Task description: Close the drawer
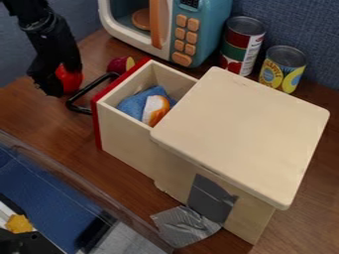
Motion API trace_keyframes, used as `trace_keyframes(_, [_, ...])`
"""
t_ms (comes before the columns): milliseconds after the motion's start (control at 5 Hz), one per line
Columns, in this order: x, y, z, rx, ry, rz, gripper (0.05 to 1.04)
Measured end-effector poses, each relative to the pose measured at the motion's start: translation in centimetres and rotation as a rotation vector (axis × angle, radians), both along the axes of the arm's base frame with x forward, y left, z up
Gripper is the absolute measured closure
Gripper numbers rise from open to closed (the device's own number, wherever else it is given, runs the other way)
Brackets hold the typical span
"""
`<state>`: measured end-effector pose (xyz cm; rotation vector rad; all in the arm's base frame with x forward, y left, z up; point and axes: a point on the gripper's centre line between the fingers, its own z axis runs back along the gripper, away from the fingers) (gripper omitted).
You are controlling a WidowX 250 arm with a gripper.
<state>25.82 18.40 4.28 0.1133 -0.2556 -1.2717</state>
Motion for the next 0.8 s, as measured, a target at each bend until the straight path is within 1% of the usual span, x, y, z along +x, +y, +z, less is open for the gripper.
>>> trace_keyframes(200, [0.1,-0.8,-0.3,-0.019,0.005,0.008,0.084])
trace_keyframes(400, [-0.2,-1.9,-1.4,-0.014,0.014,-0.007,0.085])
trace_keyframes(600, [-0.6,-3.3,-2.3,-0.020,0.029,-0.024,0.085])
trace_keyframes(800, [-0.8,-4.7,-2.9,-0.042,0.036,-0.041,0.083])
